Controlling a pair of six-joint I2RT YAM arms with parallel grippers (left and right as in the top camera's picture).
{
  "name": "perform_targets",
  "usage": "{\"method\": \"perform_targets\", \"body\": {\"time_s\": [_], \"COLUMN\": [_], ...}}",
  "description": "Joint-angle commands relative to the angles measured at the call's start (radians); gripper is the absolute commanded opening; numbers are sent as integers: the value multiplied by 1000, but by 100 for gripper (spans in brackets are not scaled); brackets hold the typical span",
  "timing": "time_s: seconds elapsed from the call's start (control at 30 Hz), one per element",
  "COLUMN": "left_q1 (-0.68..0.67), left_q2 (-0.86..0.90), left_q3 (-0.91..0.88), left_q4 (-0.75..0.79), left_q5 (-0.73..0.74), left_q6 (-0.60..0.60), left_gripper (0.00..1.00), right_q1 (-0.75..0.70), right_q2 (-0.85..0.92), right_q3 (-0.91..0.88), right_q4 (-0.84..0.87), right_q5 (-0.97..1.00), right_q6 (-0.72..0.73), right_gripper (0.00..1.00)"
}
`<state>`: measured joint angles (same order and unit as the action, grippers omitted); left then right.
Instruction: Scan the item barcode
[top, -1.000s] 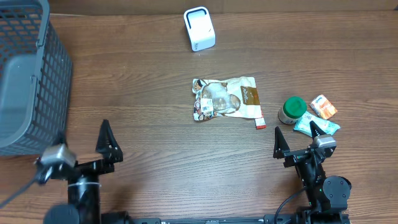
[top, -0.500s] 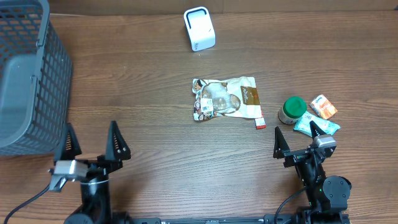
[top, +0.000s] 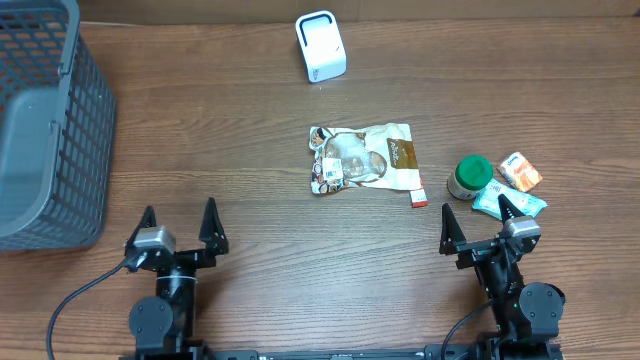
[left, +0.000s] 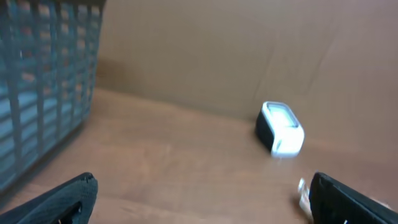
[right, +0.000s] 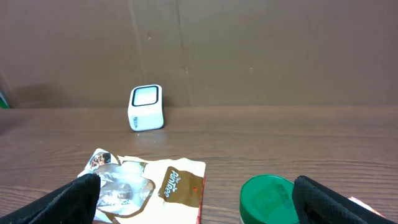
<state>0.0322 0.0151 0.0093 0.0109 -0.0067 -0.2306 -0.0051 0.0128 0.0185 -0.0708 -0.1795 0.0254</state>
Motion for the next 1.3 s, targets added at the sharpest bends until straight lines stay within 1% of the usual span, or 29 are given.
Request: {"method": "perform_targets", "body": {"time_s": [0.0, 0.07, 0.13, 1.27], "left_q1": [-6, -6, -6, -6], "left_q2": [-11, -11, -11, -11], "left_q3": [-5, -5, -5, -5], "left_q4": [-52, -91, -88, -89], "left_q5": [26, 25, 26, 26], "left_q6": [122, 143, 163, 164], "left_gripper": [99, 100, 100, 100], "right_q1": [-5, -5, -5, -5], "right_q2": [-10, -10, -10, -10], "right_q3": [-11, -11, -11, -11], "right_q4": [5, 5, 5, 5], "right_q5": [-5, -5, -5, -5], "right_q6": [-6, -6, -6, -6], "right_gripper": [100, 100, 100, 100]}}
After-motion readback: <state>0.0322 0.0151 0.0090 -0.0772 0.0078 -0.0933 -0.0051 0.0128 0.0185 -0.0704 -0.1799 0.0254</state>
